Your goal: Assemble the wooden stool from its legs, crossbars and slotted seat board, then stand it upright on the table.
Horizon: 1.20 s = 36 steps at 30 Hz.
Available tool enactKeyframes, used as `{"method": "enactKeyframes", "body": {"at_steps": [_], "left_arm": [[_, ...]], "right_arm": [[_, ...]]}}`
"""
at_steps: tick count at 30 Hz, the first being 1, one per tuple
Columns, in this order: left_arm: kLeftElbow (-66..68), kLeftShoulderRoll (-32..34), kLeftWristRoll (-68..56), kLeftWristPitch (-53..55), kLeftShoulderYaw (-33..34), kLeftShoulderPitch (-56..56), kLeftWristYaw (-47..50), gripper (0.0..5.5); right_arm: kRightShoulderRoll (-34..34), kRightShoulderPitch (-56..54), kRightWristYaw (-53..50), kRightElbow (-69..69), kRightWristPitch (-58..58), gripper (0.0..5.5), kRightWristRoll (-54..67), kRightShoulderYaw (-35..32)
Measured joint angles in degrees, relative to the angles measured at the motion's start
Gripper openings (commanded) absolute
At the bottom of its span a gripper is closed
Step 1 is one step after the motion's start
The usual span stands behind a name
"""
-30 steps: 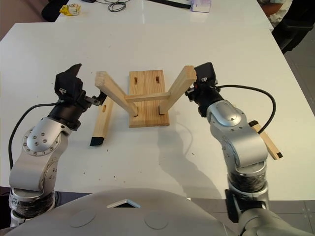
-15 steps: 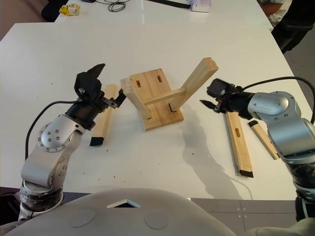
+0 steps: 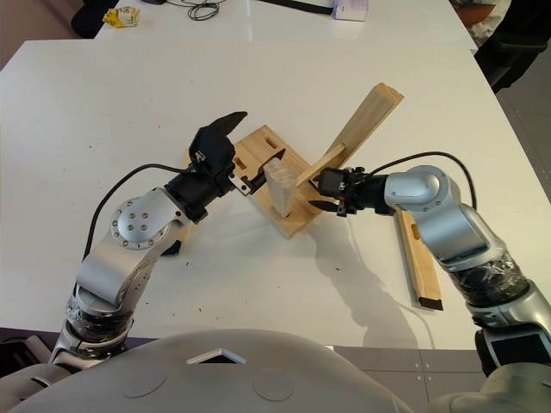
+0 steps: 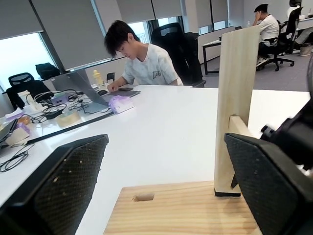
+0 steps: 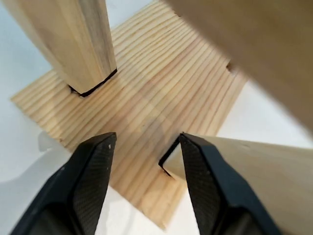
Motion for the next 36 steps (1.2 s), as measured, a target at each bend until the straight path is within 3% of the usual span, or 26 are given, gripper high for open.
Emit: {"method": "enactKeyframes", "body": {"at_steps": [11,19,23,29,36], "left_arm": [[6.7,-3.7,-1.7,0.0,2.0,-4.7,-1.1,4.41],[22.8,10.2,-1.7,-10.5,18.4,-11.7,-8.7,4.41],[33.1,13.4,1.2,-20.9,17.5,-9.1,-12.6,4.41],[44.4,11.7,7.3,-34.4,10.3,-3.6,-14.6,4.41],[49.7,13.4,10.6,-41.2,9.9,-2.4,-15.3,4.41]], "right_arm": [[5.4,-8.0,6.6,14.7,-17.3,2.42,-4.0,3.9],[3.5,-6.2,12.6,12.8,-18.9,2.42,-0.7,0.9],[2.0,-5.8,13.9,11.9,-19.0,2.42,0.5,-1.7],[0.6,-4.4,17.7,5.1,-16.7,2.42,4.4,-3.6],[-3.6,0.7,21.4,0.3,-14.9,2.42,6.5,-3.9]]}}
